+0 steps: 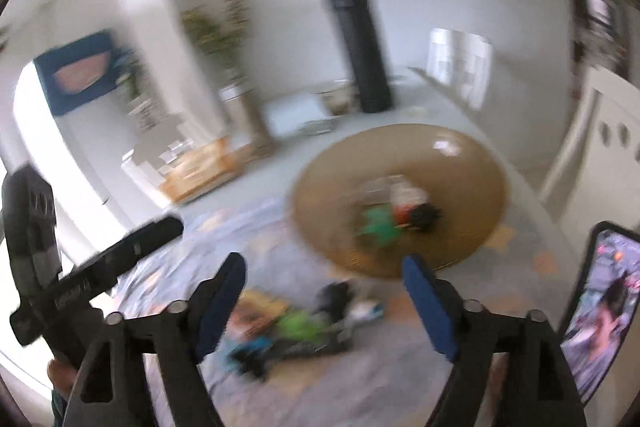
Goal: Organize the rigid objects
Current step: 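Pull both tools back from the bowl toward the table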
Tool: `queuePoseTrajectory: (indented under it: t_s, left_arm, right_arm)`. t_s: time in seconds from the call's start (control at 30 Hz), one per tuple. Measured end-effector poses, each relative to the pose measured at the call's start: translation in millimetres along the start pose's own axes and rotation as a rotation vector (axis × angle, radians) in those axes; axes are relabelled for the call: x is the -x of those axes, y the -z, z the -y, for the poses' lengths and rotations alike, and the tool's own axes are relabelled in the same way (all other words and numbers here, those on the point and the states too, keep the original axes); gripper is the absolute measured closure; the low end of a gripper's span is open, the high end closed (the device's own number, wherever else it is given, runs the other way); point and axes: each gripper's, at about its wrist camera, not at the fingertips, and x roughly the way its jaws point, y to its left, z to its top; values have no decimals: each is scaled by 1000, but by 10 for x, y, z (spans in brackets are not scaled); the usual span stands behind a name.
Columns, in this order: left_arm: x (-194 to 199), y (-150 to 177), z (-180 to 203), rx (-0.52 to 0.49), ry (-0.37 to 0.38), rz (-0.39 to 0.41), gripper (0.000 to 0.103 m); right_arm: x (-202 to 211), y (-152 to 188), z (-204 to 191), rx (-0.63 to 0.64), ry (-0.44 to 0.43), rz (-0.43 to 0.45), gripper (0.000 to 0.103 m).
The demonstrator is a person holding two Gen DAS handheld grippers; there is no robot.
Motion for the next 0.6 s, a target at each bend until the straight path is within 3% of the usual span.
queuePoseTrajectory:
  t_s: [0.03, 0.1, 0.13, 0.23, 0.33, 0.4, 0.43, 0.5, 0.6]
  left_arm:
    - [166, 79, -73, 9, -48, 42, 2]
    - [408, 273, -188, -1, -142, 113, 0]
    - [449, 369, -237, -6, -178, 111, 0]
    - [369, 636, -436, 27, -221, 51, 0]
    - [182, 803, -646, 66, -260, 2, 0]
    - [76, 938, -758, 97, -279, -29, 1]
    - [8, 945, -816, 132, -287, -98, 1]
    - [-23, 970, -811, 126, -277, -109, 1]
    - [-82, 992, -795, 118, -293, -148, 1]
  right_arm:
    - [25, 80, -139, 35, -27, 12, 17]
    - [0, 277, -397, 109, -29, 34, 17]
    - [-47, 380, -483, 134, -16, 42, 16]
    - [-283, 691, -601, 183, 63, 42, 12]
    - [-545, 900, -598, 208, 78, -24, 12]
    - [-639, 941, -583, 214, 63, -72, 12]
    - [-659, 940, -574, 213, 50, -78, 12]
    - [-683, 956, -575, 212, 47, -85, 12]
    - [-834, 968, -559, 204, 64, -163, 12]
